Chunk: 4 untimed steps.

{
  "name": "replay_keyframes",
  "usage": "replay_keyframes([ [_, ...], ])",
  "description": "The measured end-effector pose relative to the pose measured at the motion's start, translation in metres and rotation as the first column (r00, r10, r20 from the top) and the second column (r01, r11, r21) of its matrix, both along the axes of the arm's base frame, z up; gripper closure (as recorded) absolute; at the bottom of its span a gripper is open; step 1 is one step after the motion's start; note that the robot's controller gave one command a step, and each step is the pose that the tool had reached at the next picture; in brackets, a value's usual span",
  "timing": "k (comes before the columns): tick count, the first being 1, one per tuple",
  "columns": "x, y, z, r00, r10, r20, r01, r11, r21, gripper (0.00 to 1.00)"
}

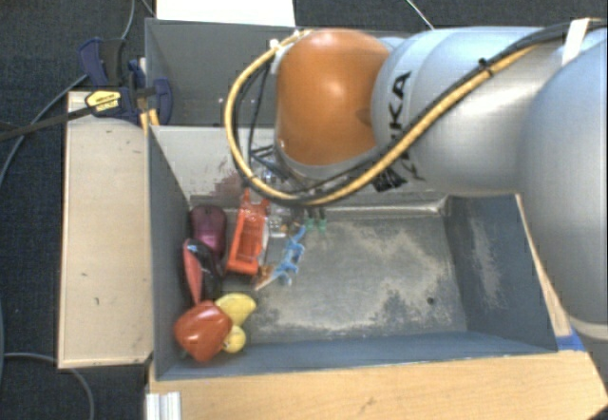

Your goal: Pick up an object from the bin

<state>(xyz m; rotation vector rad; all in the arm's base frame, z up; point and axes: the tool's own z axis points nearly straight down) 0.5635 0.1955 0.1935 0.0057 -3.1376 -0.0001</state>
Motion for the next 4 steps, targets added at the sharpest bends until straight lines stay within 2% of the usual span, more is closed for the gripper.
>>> replay_keyframes([
  [1,0.001,-0.001,0.005,1.0,-0.007,0.007,0.007,1.0,0.001,0.0],
  [2,0.003,-0.036,-0.112,0.874,0.485,0.028,-0.486,0.874,0.001,0.0],
  [3,0.011,0.0,-0.12,0.93,0.369,0.004,-0.369,0.93,-0.008,0.0],
  [4,0.0,-0.007,-0.118,0.625,0.78,0.044,-0.779,0.626,-0.022,0.0],
])
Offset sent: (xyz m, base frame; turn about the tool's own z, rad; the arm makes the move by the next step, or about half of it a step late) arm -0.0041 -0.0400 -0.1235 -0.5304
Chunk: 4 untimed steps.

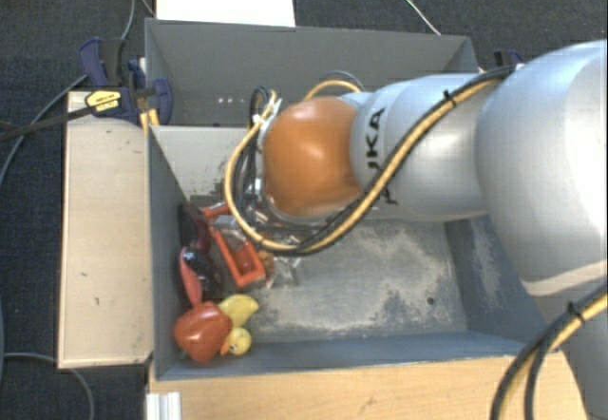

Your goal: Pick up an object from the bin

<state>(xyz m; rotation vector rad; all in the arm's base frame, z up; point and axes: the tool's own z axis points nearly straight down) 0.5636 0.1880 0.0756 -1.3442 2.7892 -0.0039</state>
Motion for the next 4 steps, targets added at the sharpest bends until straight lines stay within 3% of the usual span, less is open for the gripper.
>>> replay_keyframes([
  [1,-0.027,0.019,0.0,0.993,-0.12,-0.018,0.12,0.993,-0.02,0.0],
  [2,0.01,0.041,0.005,0.906,0.422,0.016,-0.421,0.906,-0.047,1.0],
  [4,0.009,0.041,0.009,0.908,0.419,0.014,-0.418,0.907,-0.045,1.0],
])
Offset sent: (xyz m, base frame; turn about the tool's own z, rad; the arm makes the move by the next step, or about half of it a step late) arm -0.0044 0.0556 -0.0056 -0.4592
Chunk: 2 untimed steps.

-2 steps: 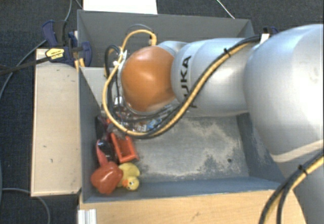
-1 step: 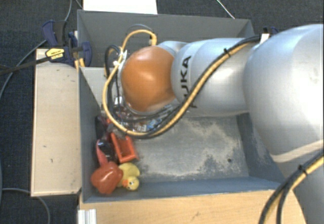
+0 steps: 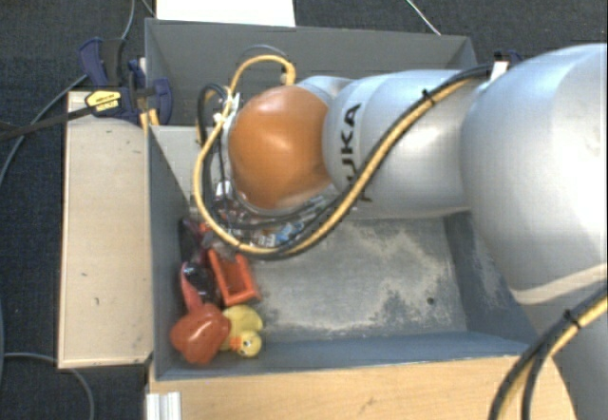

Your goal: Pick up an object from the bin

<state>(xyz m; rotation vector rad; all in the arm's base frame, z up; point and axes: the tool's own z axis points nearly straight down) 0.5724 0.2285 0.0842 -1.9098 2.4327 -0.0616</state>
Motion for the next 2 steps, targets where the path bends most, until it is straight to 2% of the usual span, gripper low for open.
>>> replay_keyframes([
  [2,-0.005,0.001,0.033,1.0,0.006,-0.01,-0.006,1.0,0.001,1.0],
])
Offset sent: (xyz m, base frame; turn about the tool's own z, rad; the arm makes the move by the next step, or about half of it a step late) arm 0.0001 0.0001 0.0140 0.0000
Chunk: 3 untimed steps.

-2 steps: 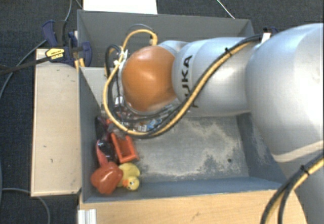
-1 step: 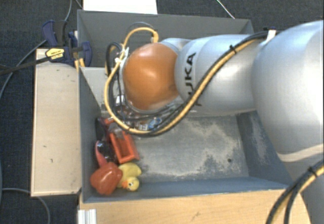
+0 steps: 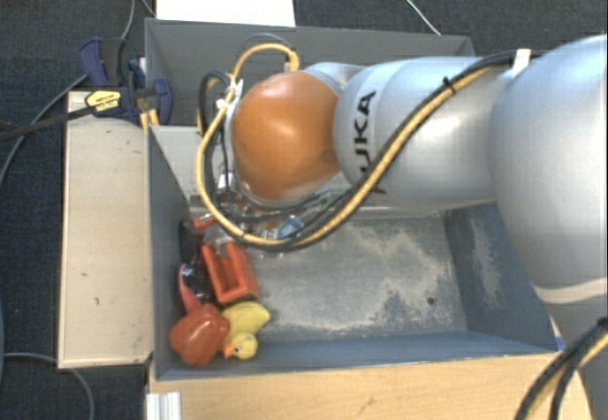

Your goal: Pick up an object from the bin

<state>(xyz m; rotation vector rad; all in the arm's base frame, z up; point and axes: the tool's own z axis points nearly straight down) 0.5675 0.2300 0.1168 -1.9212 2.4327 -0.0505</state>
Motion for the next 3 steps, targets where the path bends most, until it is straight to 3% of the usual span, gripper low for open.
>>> replay_keyframes([
  [3,-0.001,0.002,0.034,1.0,0.0,-0.001,0.0,1.0,0.003,1.0],
])
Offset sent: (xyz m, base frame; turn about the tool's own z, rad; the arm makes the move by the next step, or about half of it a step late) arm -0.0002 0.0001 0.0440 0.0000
